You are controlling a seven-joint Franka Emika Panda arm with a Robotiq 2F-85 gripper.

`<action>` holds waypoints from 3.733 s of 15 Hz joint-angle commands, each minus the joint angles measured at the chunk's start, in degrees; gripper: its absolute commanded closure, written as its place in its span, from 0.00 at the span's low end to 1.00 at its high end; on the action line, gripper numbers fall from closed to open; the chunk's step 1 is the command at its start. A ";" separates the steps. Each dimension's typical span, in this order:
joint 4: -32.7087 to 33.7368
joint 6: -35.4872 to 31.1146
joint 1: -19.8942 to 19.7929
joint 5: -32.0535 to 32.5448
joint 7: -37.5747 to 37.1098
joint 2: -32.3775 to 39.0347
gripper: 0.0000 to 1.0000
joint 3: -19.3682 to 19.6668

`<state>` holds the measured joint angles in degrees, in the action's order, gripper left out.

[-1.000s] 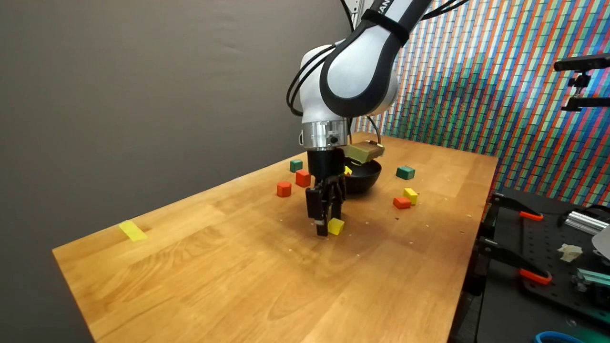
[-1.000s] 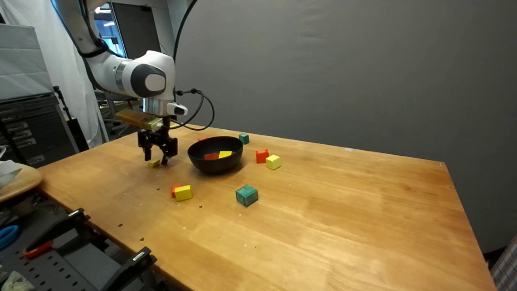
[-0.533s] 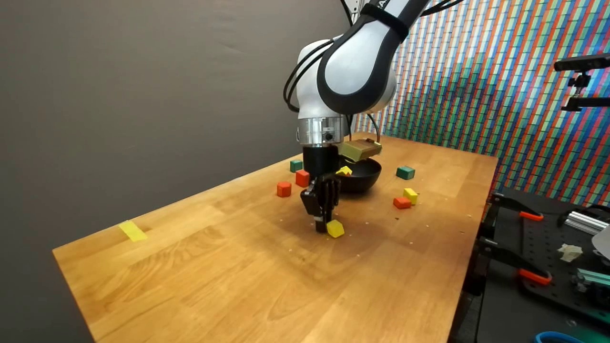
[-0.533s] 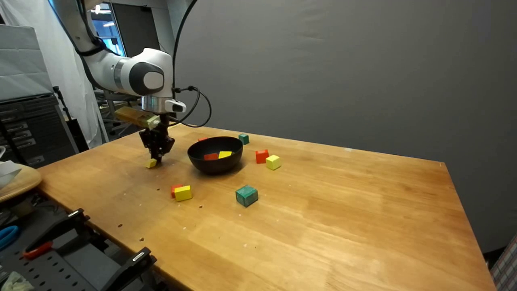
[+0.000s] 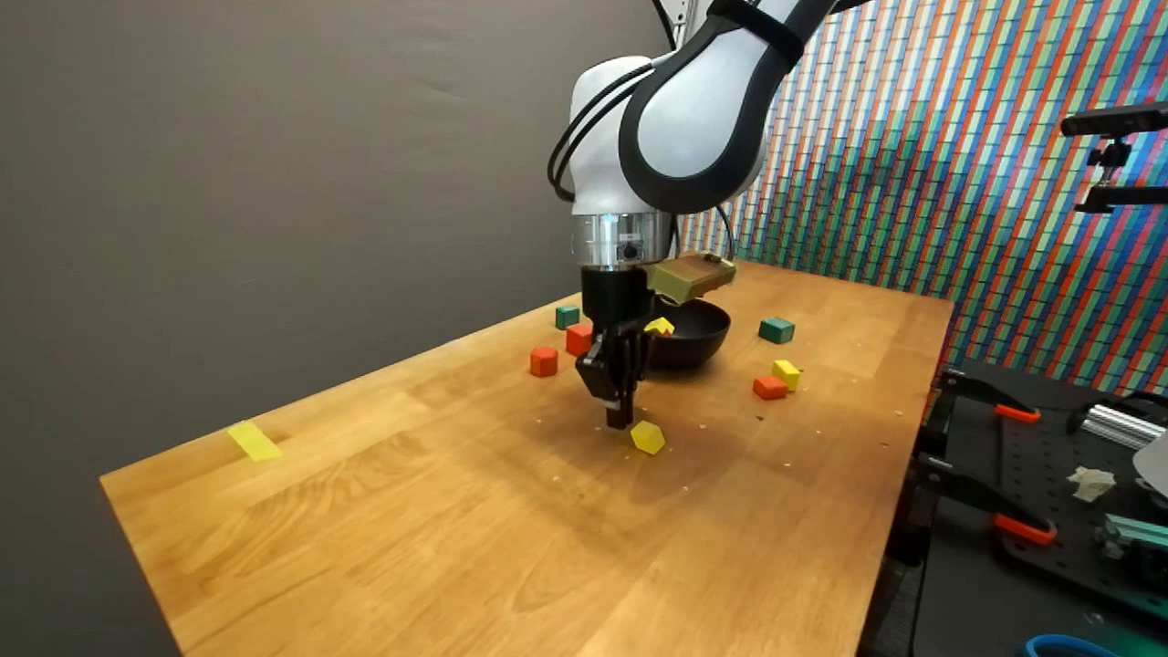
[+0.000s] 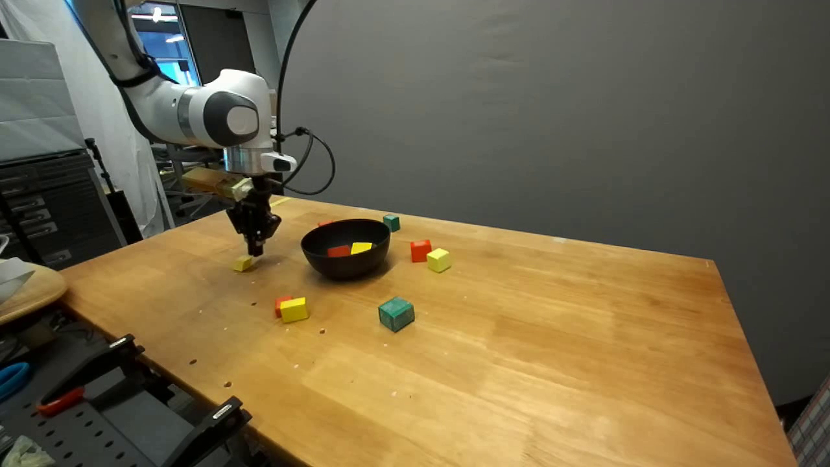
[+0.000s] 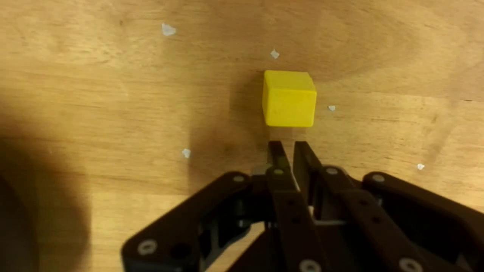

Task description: Pick up all the cube boxes on the table and put them inside the bowl

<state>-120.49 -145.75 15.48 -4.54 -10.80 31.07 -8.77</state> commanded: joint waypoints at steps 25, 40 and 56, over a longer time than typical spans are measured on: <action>-16.11 -9.33 -1.34 6.43 -15.42 -21.30 0.92 10.42; -7.50 -10.94 -0.32 13.67 -22.58 -14.76 0.00 14.61; -1.04 -6.72 -1.60 20.06 -4.95 -11.13 0.00 9.80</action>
<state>-121.57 -152.62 14.19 15.50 -15.84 20.00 1.32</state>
